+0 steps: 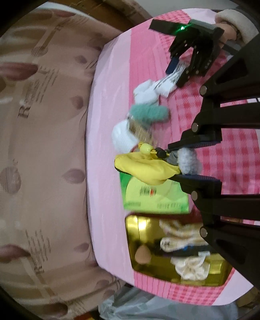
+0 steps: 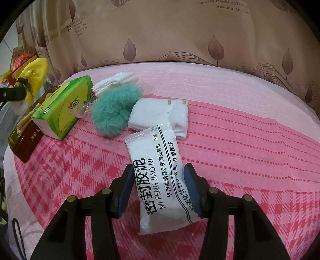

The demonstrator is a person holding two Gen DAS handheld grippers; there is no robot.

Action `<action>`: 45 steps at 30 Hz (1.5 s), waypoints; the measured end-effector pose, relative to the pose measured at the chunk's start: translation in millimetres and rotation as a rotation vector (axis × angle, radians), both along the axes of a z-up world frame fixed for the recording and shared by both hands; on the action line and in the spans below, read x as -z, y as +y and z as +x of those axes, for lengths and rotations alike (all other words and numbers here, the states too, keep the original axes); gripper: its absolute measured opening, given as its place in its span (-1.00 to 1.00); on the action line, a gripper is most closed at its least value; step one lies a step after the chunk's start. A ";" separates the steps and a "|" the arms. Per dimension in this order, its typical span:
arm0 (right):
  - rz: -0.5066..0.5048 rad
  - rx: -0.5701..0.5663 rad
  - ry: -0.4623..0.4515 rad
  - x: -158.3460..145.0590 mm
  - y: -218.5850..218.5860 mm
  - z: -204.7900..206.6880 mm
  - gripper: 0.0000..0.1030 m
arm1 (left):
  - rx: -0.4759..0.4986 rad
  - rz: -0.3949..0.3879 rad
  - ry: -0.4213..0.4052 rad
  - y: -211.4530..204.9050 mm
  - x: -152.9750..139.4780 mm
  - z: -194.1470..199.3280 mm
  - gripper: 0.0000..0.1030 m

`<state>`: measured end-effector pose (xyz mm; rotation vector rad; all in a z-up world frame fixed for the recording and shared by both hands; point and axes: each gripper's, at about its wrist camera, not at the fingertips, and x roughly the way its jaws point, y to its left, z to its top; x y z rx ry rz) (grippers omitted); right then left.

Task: Organize soft objects
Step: 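Carry the yellow plush into the gold tin and open the left tool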

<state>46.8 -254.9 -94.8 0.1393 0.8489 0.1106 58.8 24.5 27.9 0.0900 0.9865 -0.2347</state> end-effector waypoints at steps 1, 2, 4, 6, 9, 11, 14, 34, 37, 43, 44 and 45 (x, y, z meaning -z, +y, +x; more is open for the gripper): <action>0.000 0.000 0.000 0.1 0.0 -0.1 -0.07 | -0.012 0.006 -0.005 6.0 -1.6 2.1 -0.57; 0.000 0.000 0.000 0.1 0.1 -0.1 -0.07 | -0.028 0.016 -0.009 12.6 -2.9 4.7 -0.57; 0.000 0.000 0.001 0.0 -0.1 -0.1 -0.07 | -0.054 0.027 -0.011 25.2 -4.7 9.6 -0.57; 0.000 0.000 0.001 -0.1 0.1 -0.1 -0.07 | -0.086 0.041 -0.015 38.8 -5.6 14.2 -0.57; -0.001 0.000 0.001 -0.2 0.4 0.0 -0.07 | -0.137 0.059 -0.020 62.6 -7.0 22.7 -0.57; -0.001 0.000 0.001 -0.1 0.4 -0.1 -0.06 | -0.168 0.074 -0.020 79.1 -6.7 28.8 -0.57; -0.001 0.000 0.001 -0.2 0.9 0.0 -0.06 | -0.211 0.085 -0.019 103.3 -5.6 38.1 -0.57; -0.013 -0.001 0.006 -0.7 3.3 2.3 -0.06 | -0.331 0.162 0.101 173.2 60.8 89.4 -0.57; -0.014 0.000 0.007 -1.0 2.8 1.8 -0.06 | -0.334 0.166 0.112 177.5 67.4 93.9 -0.56; -0.020 0.000 0.008 -1.3 4.0 2.1 -0.06 | -0.332 0.176 0.118 180.0 71.8 97.7 -0.47; -0.023 0.000 0.008 -1.0 4.0 2.2 -0.06 | -0.330 0.176 0.119 180.0 72.5 97.9 -0.46; -0.025 0.000 0.008 -0.6 4.0 2.3 -0.06 | -0.332 0.182 0.120 179.6 72.6 97.4 -0.41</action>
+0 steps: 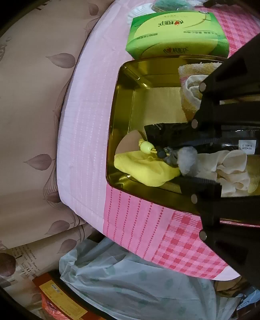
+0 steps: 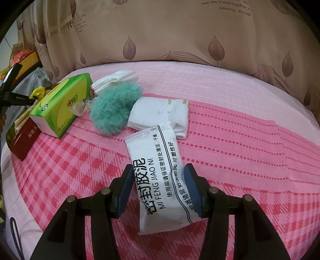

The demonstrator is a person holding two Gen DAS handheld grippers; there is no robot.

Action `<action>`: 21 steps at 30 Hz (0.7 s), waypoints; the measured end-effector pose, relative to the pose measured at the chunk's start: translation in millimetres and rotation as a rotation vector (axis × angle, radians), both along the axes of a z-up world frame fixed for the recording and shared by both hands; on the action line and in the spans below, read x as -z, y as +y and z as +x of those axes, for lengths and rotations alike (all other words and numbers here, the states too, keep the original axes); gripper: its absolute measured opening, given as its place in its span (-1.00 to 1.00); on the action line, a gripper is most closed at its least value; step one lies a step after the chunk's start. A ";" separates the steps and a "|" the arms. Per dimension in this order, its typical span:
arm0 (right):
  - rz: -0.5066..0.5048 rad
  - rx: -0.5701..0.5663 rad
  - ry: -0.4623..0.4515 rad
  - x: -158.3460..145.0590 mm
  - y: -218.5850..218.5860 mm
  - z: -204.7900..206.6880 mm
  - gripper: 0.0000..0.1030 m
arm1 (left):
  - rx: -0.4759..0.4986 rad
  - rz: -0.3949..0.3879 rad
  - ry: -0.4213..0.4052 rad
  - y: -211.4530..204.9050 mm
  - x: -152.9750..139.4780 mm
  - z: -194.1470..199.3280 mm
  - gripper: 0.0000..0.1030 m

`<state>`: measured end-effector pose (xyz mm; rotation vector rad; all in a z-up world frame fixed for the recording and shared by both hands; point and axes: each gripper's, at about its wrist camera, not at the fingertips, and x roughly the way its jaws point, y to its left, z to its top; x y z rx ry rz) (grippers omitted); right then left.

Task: Organize soft objects
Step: 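Carry the yellow plush into the gold tin and open the left tool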

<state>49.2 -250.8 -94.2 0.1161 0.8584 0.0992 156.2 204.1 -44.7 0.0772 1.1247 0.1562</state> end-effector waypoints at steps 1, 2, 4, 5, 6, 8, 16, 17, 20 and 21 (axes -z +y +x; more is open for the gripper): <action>-0.002 0.000 0.001 0.2 0.6 0.4 -0.06 | -0.003 0.006 0.004 0.1 0.4 -0.1 -0.40; -0.002 0.000 0.001 0.2 1.3 0.4 -0.05 | -0.004 0.006 0.004 0.7 0.2 -0.6 -0.39; -0.003 -0.001 0.006 0.9 0.3 0.9 -0.04 | -0.008 0.003 0.000 2.1 -1.5 -2.6 -0.37; -0.004 0.000 0.006 0.4 0.5 0.9 -0.04 | -0.009 -0.004 -0.002 2.8 -2.8 -4.3 -0.37; -0.007 0.000 0.007 0.2 1.5 0.9 -0.04 | -0.009 -0.009 -0.003 2.9 -4.2 -5.9 -0.36; -0.014 0.000 0.008 0.5 1.3 1.1 -0.04 | -0.006 -0.005 -0.003 2.4 -7.2 -10.0 -0.35; -0.018 -0.002 0.010 0.8 1.8 2.2 -0.04 | -0.018 -0.045 -0.063 6.6 -28.1 -40.3 -0.32; -0.019 -0.002 0.010 0.8 1.5 2.1 -0.04 | -0.020 -0.048 -0.071 6.9 -30.7 -44.9 -0.31; -0.029 -0.002 0.011 1.1 2.2 2.0 -0.04 | -0.033 -0.057 -0.103 7.8 -38.1 -64.0 -0.31; -0.033 -0.002 0.011 1.3 1.7 1.6 -0.04 | -0.037 -0.055 -0.111 7.7 -39.6 -70.9 -0.30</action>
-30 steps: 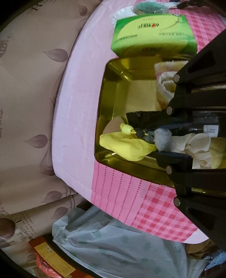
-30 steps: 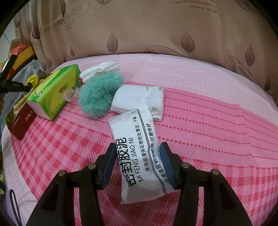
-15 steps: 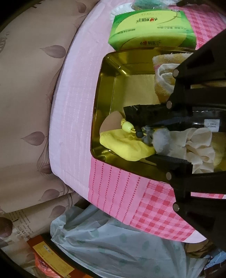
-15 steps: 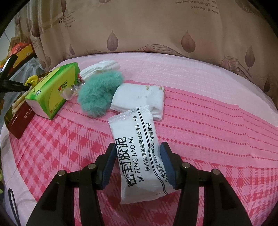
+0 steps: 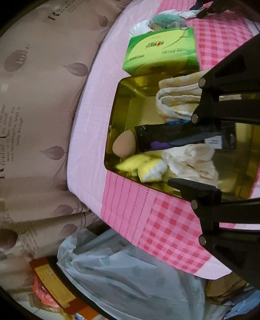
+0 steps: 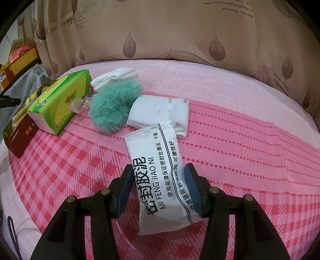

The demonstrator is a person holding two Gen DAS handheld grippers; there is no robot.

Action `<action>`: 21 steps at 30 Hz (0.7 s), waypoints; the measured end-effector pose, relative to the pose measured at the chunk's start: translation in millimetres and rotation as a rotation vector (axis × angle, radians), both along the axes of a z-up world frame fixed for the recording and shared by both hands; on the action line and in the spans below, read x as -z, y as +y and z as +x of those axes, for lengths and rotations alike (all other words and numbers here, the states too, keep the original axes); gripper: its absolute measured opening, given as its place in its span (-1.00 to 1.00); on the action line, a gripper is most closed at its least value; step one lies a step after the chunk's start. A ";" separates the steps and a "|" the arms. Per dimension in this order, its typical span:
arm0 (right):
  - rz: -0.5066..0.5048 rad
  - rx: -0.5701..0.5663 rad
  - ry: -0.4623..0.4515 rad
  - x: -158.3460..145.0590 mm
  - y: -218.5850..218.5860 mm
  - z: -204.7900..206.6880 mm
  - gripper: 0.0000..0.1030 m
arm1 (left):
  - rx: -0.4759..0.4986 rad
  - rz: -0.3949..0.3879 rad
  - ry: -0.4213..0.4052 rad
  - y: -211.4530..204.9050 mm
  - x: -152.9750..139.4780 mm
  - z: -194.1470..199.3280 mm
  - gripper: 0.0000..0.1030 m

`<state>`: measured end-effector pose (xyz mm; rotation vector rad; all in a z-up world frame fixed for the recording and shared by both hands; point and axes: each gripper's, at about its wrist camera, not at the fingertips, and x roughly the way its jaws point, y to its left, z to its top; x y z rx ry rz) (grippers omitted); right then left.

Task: Organize soft objects
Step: 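Carry the yellow plush into the gold tin and open the left tool, then carry the white packet over the gold tin with the right tool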

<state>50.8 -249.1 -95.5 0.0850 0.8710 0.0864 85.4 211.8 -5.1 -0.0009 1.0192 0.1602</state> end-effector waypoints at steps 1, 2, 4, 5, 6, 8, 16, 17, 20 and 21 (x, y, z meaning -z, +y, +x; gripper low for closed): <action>-0.002 -0.001 0.001 0.3 1.0 0.8 -0.04 | -0.003 0.007 -0.004 -0.3 -0.6 -4.9 -0.30; -0.005 -0.001 0.001 0.3 0.7 0.6 -0.04 | -0.006 0.020 -0.012 -0.7 -1.1 -10.9 -0.30; -0.009 0.000 0.002 -0.2 1.7 0.0 -0.04 | -0.008 0.056 -0.024 -3.3 0.1 -23.5 -0.30; -0.009 0.000 0.002 0.0 0.5 -0.4 -0.04 | -0.009 0.066 -0.027 -4.2 0.9 -28.1 -0.30; -0.009 0.000 0.002 -0.2 1.2 -0.3 -0.04 | -0.009 0.072 -0.032 -4.4 2.3 -32.5 -0.30; -0.012 0.000 0.002 -0.6 2.1 0.0 -0.04 | -0.010 0.082 -0.041 -6.4 6.1 -42.1 -0.30; -0.078 -0.002 -0.003 -2.4 11.0 -2.8 -0.12 | -0.009 0.077 -0.094 -1.9 5.0 -50.0 -0.30; -0.086 0.000 -0.003 -2.8 12.8 -3.5 -0.14 | -0.019 0.076 -0.089 0.5 7.1 -49.7 -0.30; -0.107 0.016 0.001 -3.7 16.0 -5.8 -0.16 | -0.036 0.042 -0.075 8.6 10.1 -47.9 -0.30; -0.109 0.023 0.002 -4.3 16.3 -6.4 -0.17 | -0.042 0.039 -0.078 10.6 9.6 -48.1 -0.30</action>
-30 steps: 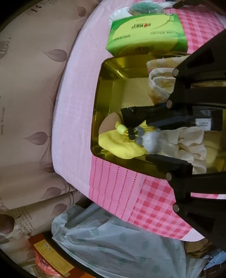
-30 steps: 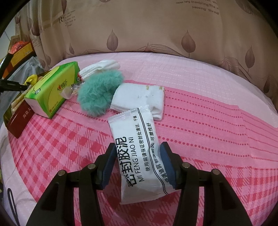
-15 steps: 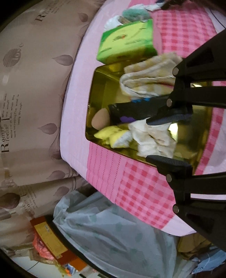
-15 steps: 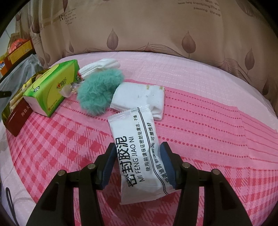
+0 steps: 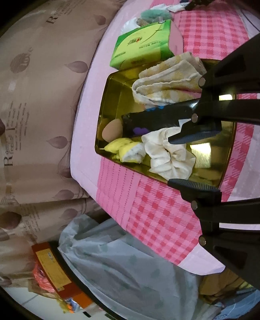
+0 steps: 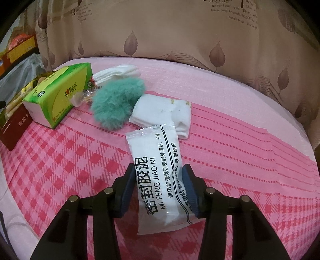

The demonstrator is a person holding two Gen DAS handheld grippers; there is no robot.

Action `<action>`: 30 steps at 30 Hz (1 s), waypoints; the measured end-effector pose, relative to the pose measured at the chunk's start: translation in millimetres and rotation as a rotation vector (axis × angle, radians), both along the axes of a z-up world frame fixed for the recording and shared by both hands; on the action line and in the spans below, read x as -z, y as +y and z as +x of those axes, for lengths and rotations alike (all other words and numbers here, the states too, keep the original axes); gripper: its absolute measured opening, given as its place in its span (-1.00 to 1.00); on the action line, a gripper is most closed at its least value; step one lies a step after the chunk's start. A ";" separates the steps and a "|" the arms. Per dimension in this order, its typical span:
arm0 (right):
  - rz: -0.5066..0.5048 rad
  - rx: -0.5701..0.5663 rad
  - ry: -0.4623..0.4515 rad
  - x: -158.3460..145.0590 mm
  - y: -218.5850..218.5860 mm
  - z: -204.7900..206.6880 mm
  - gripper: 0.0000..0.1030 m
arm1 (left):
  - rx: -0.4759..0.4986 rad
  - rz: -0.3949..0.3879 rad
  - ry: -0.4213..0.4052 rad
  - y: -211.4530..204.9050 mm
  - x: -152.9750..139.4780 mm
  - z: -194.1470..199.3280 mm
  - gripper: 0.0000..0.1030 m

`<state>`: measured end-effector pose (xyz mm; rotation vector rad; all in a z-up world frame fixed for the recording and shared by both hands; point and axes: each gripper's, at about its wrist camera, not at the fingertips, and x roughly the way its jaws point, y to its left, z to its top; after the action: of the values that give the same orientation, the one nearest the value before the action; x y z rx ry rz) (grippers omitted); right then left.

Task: Organize soft objects
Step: 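Carry the white packet over the gold tin with the right tool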

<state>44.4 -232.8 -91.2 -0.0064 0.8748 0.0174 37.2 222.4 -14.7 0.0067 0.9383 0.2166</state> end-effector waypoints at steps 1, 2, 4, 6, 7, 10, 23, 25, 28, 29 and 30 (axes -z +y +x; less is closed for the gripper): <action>-0.003 0.007 0.001 -0.7 3.2 1.1 -0.17 | -0.007 -0.003 -0.007 1.5 -1.1 -0.7 -0.30; -0.008 0.015 0.001 -0.9 4.4 -0.1 -0.18 | -0.009 -0.007 -0.010 2.7 -1.4 -1.2 -0.30; -0.015 0.026 0.001 -2.1 7.0 -1.5 -0.20 | -0.010 -0.015 -0.009 3.8 -1.4 -1.4 -0.30; -0.017 0.037 0.003 -3.8 12.2 0.6 -0.21 | -0.015 -0.010 -0.004 4.4 -0.7 -1.4 -0.30; -0.018 0.040 0.003 -4.5 13.2 -0.2 -0.22 | -0.018 -0.008 -0.003 4.5 -0.4 -1.2 -0.30; -0.024 0.053 0.005 -7.5 17.7 -4.7 -0.25 | -0.026 -0.014 -0.006 5.3 -0.9 -1.5 -0.30; 0.000 0.042 -0.022 -32.7 46.3 -8.6 -0.30 | -0.029 -0.015 -0.009 6.9 -1.3 -1.9 -0.30; 0.006 0.029 -0.030 -38.6 51.9 -9.9 -0.30 | -0.029 -0.015 -0.008 7.0 -1.3 -1.9 -0.30; 0.007 0.006 -0.038 -47.4 60.9 -9.0 -0.30 | -0.030 -0.015 -0.008 7.4 -1.3 -2.0 -0.30; 0.010 -0.002 -0.042 -49.4 64.1 -9.4 -0.30 | -0.032 -0.014 -0.008 7.2 -1.4 -2.1 -0.30; 0.011 -0.011 -0.046 -52.1 68.8 -9.4 -0.30 | -0.032 -0.016 -0.009 7.1 -1.2 -2.0 -0.30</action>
<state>35.0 -164.0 -39.1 -0.0016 0.8287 0.0322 35.2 229.5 -13.4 -0.0242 0.9321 0.2384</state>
